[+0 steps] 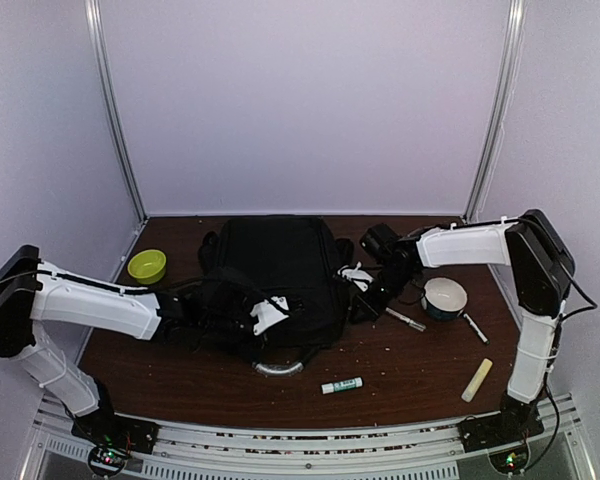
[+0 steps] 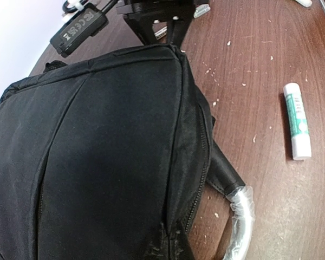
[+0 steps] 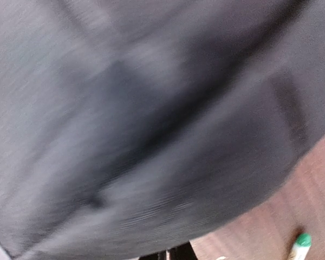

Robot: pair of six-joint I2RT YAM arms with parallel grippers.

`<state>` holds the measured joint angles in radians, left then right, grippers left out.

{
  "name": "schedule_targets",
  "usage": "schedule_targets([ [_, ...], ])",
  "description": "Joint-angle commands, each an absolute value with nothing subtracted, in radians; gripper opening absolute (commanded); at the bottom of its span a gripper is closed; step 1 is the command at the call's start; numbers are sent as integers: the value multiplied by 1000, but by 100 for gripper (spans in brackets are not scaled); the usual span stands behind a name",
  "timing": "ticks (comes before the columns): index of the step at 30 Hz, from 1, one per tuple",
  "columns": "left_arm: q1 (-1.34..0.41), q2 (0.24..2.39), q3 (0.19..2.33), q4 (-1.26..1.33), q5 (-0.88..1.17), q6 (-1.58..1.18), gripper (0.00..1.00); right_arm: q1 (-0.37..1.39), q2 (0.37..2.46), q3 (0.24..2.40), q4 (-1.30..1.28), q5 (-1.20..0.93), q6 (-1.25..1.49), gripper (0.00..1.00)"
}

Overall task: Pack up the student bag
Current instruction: Zip the student bag into the largest pocket of the bag.

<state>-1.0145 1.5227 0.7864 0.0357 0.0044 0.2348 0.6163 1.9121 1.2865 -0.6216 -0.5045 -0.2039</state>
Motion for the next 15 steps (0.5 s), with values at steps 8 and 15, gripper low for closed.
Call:
schedule_targets([
  [8, -1016, 1449, 746, 11, 14, 233, 0, 549, 2038, 1478, -690, -390, -195, 0],
  [15, -1015, 1446, 746, 11, 12, 229, 0, 532, 2067, 1497, -684, -384, -181, 0],
])
